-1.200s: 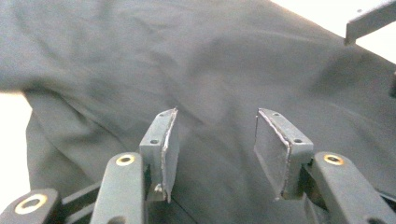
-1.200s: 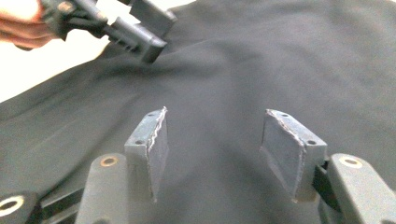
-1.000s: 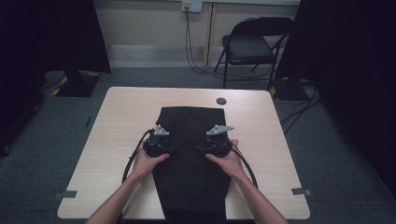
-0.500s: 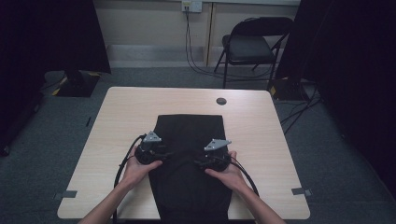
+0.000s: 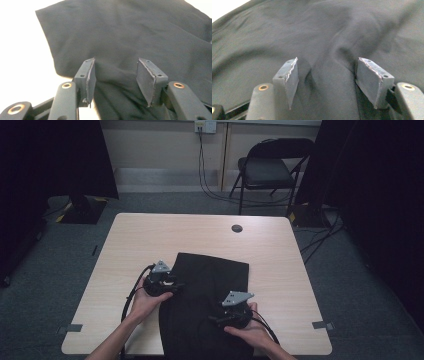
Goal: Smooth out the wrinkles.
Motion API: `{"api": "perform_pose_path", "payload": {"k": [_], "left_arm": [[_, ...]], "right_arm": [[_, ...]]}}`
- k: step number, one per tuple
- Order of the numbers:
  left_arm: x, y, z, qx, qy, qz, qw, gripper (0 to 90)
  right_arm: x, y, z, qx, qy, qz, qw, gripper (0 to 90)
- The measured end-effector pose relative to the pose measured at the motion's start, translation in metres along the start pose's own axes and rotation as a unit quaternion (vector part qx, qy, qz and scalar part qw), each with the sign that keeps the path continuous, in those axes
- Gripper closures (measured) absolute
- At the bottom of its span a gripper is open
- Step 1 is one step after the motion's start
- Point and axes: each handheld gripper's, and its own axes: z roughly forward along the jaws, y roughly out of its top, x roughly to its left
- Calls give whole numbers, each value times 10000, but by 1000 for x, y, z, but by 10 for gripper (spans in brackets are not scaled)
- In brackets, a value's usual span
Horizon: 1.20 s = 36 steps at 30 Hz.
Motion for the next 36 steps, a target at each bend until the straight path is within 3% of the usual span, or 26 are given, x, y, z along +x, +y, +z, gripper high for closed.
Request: {"api": "perform_pose_path", "payload": {"k": [2,4,6,10,12,14,16,17,18,19,20,21,22,23,24,25,26,28,30,31,32,35,36], "left_arm": [[1,-2,0,8,32,-14,10000,486],[-2,-5,3,214,-37,107,9997,493],[-11,-11,6,383,59,350,9986,496],[-25,-18,-2,489,47,422,9979,500],[-29,-24,-8,489,4,374,9981,510],[-32,-25,-15,684,-92,385,9969,511],[-30,-27,-19,682,-211,273,9971,533],[-23,-23,-21,555,-308,180,9978,521],[-23,-23,-21,555,-308,180,9978,515],[-15,-13,-22,311,-223,108,9992,512],[-15,-13,-22,311,-223,108,9992,500],[-5,-2,-21,111,-50,88,9999,488],[-5,-2,-21,111,-50,88,9999,473],[7,9,-17,11,28,-33,10000,466],[7,9,-17,11,28,-33,10000,450],[12,13,-15,-16,52,-79,10000,436],[18,18,-13,-24,110,-77,9999,436],[29,26,-9,-68,237,-109,9996,416],[41,31,-2,-92,250,-274,9993,375],[47,34,2,-114,267,-364,9989,340],[52,35,7,-188,322,-488,9981,340],[61,39,22,-185,458,-631,9968,319],[63,40,26,-132,453,-622,9969,319]], "right_arm": [[3,-2,-2,13,63,-43,10000,343],[6,-3,-4,25,133,5,9999,342],[7,-3,-4,27,143,32,9999,342],[11,-4,-9,146,286,-6,9995,341],[12,-6,-12,182,361,-8,9992,341],[11,-5,-15,261,449,72,9986,349],[5,-3,-18,231,409,60,9989,359],[-10,6,-24,-57,176,263,9995,338],[-10,6,-24,-57,176,263,9995,338],[-27,14,-27,-262,-71,409,9988,317],[-37,19,-27,-305,-269,420,9983,303],[-48,23,-26,-317,-381,452,9977,295],[-48,23,-26,-317,-381,452,9977,295],[-71,30,-20,-300,-508,651,9961,263],[-71,30,-20,-300,-508,651,9961,263],[-91,36,-14,-267,-756,706,9943,254],[-91,36,-14,-267,-756,706,9943,254],[-108,42,-9,-323,-970,732,9921,228],[-124,45,-4,-316,-1063,833,9903,224],[-136,46,3,-188,-1213,875,9886,217],[-136,46,3,-188,-1213,875,9886,217],[-153,39,16,56,-1296,1071,9857,205],[-153,39,16,56,-1296,1071,9857,205]]}}
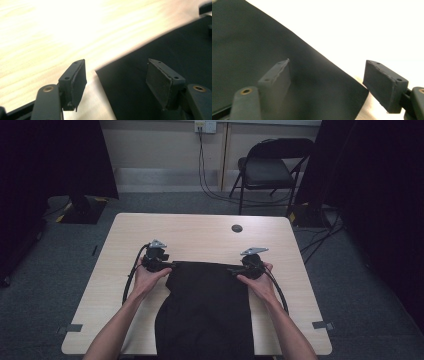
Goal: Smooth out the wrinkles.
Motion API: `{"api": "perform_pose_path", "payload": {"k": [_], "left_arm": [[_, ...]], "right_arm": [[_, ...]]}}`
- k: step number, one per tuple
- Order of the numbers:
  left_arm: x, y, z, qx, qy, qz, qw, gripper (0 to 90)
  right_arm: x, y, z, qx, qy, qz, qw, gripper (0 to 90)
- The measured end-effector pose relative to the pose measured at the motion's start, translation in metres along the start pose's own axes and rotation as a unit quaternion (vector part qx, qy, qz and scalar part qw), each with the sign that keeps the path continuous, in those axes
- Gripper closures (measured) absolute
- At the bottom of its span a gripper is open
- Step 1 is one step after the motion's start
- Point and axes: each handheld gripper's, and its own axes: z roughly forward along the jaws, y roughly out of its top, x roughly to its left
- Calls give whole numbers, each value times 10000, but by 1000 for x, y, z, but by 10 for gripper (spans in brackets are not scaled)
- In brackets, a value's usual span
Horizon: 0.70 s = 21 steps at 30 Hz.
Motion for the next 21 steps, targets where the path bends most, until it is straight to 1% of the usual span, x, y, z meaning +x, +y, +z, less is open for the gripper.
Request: {"api": "perform_pose_path", "payload": {"k": [1,2,3,4,5,6,7,10,12,14,15,16,17,18,19,20,21], "left_arm": [[0,0,5,56,-30,8,10000,308],[-1,0,8,72,-46,39,10000,297],[-2,0,12,89,-91,25,9999,297],[-2,-1,16,175,-122,63,9998,293],[-4,-2,20,240,-121,78,9996,248],[-5,-3,23,303,-141,103,9994,248],[-6,-4,25,385,-88,189,9990,238],[-8,-4,27,391,-100,221,9989,221],[-9,-5,27,406,-116,217,9989,185],[-13,-8,27,365,-127,332,9987,180],[-15,-10,26,373,-111,441,9983,180],[-19,-12,25,367,-83,580,9976,199],[-26,-17,21,303,-187,735,9967,239],[-26,-17,21,303,-187,735,9967,281],[-29,-19,20,281,-223,807,9961,281],[-32,-22,16,272,-302,826,9958,335],[-34,-23,15,253,-381,835,9955,431]], "right_arm": [[-1,-1,2,39,-24,5,10000,203],[-2,-2,5,-1,32,78,10000,206],[-2,-2,5,-1,32,78,10000,206],[-2,-2,5,-20,50,84,10000,205],[0,-2,7,3,87,44,10000,205],[0,-2,7,3,87,44,10000,205],[2,-3,9,37,42,-52,10000,200],[3,-4,9,13,32,-43,10000,200],[5,-5,9,6,-31,-146,9999,212],[8,-6,7,-7,-13,-201,9998,273],[9,-7,6,-28,30,-227,9997,331],[13,-9,2,-48,97,-263,9996,442],[15,-10,1,-49,141,-287,9995,498],[15,-10,1,-49,141,-287,9995,498],[17,-11,0,-51,177,-319,9993,550],[19,-12,-1,-69,239,-312,9992,598],[21,-13,-2,-96,316,-291,9990,641]]}}
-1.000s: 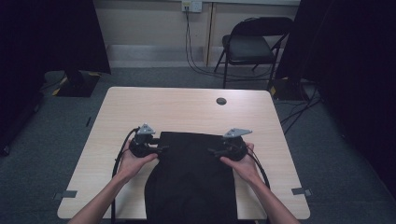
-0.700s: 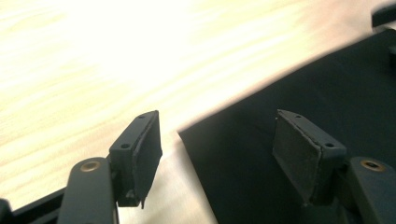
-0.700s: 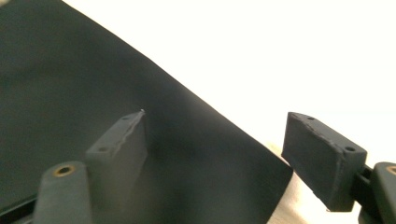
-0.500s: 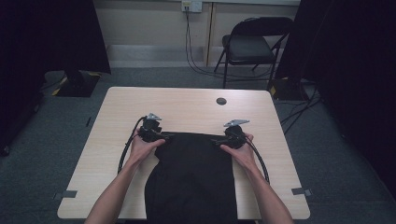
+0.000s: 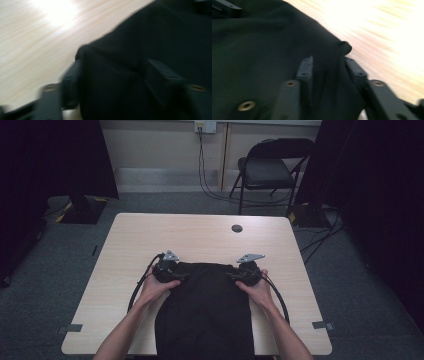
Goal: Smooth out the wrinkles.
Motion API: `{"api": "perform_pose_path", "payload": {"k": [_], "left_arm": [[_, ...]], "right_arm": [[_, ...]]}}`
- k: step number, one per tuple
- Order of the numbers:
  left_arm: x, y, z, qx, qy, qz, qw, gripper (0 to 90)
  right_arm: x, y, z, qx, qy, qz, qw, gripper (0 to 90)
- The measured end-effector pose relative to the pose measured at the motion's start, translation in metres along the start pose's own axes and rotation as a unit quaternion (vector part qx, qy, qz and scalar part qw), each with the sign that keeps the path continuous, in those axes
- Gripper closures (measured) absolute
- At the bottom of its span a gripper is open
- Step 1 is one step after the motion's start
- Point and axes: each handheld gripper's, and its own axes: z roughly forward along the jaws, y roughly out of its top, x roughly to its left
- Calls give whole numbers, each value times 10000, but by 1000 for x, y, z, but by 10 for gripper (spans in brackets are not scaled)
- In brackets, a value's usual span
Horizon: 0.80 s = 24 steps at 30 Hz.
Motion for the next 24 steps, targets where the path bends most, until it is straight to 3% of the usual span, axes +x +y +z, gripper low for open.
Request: {"api": "perform_pose_path", "payload": {"k": [4,6,12,15,18,20,24], "left_arm": [[-6,-4,-5,2,-353,-24,9994,726],[-9,-5,-5,-16,-354,-47,9994,800],[-3,-4,-8,-118,-378,-319,9987,829],[0,-1,-16,-381,-409,-482,9973,830],[2,5,-25,-542,-346,-471,9968,830],[2,10,-34,-765,-333,-527,9951,830],[3,18,-44,-911,-272,-513,9941,831]], "right_arm": [[5,-4,-3,-40,214,84,9997,780],[8,-6,-4,-88,298,119,9994,814],[9,6,-12,-247,419,141,9987,835],[6,17,-19,-403,392,151,9983,836],[3,27,-26,-590,412,224,9972,838],[3,34,-32,-710,406,212,9964,839],[3,42,-38,-878,426,250,9949,839]]}}
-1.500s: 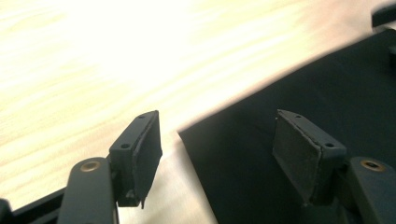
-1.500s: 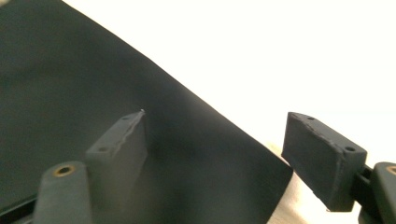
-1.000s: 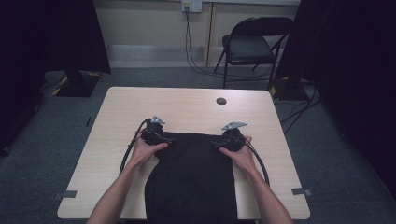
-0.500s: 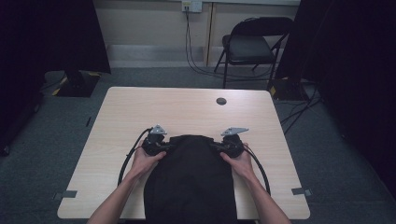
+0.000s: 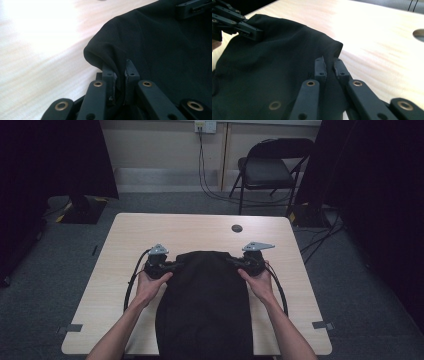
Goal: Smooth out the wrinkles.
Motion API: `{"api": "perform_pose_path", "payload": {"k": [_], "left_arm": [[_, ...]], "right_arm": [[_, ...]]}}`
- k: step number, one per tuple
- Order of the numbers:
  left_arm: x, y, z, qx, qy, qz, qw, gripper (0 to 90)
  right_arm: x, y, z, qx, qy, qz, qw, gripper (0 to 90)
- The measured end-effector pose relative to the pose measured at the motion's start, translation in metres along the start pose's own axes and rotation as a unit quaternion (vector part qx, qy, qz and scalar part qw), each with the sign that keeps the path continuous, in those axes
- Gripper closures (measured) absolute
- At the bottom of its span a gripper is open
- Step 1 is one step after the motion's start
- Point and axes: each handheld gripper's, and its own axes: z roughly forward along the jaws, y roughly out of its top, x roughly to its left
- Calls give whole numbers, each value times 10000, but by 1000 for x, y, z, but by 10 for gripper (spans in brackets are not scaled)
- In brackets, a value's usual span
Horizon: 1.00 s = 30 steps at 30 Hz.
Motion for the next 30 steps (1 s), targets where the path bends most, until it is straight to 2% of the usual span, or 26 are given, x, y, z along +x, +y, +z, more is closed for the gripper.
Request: {"api": "perform_pose_path", "payload": {"k": [7,12,16,21,24,27,30], "left_arm": [[0,23,-9,-250,-29,7,9997,832],[0,41,-16,-400,70,85,9991,833],[2,57,-20,-477,210,141,9985,835],[5,75,-23,-614,323,133,9975,836],[7,87,-26,-732,430,111,9963,836],[8,99,-28,-769,540,178,9954,836],[7,112,-32,-875,604,211,9941,836]], "right_arm": [[-1,21,-7,-224,-36,-37,9997,840],[-2,41,-14,-395,-106,-104,9991,841],[-5,60,-20,-529,-207,-116,9983,842],[-6,74,-22,-601,-304,-157,9976,842],[-6,84,-24,-705,-375,-158,9967,843],[-8,99,-27,-792,-475,-207,9955,843],[-9,106,-28,-824,-531,-236,9949,843]]}}
